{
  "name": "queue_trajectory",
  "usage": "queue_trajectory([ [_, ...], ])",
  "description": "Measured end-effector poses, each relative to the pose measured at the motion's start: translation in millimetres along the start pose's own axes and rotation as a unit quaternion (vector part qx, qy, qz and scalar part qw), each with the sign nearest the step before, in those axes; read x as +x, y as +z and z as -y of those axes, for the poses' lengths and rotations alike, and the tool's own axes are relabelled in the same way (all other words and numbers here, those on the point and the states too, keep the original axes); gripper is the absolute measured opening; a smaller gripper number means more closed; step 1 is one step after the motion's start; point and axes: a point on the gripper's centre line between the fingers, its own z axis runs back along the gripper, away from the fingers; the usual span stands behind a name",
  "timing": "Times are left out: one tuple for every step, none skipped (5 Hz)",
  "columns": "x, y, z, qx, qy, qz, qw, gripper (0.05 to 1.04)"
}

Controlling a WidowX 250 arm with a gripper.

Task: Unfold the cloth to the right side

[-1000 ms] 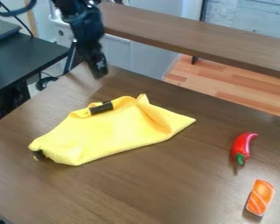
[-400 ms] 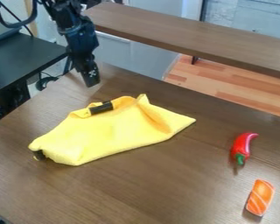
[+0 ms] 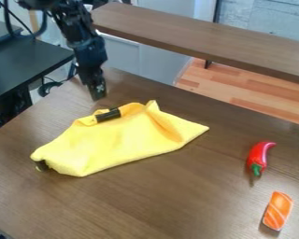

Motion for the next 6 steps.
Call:
queue_trajectory([
  [7, -11, 4, 0.012, -0.003, -0.008, 0.9999, 1.0],
  [8, -30, 8, 0.015, -0.004, -0.028, 0.9995, 1.0],
  [13, -38, 13, 0.022, -0.014, -0.038, 0.9989, 1.0],
  [12, -40, 10, 0.027, -0.009, -0.043, 0.9987, 1.0],
  [9, -43, 10, 0.026, -0.007, -0.048, 0.9985, 1.0],
  [6, -50, 8, 0.025, -0.005, -0.064, 0.9976, 0.951],
])
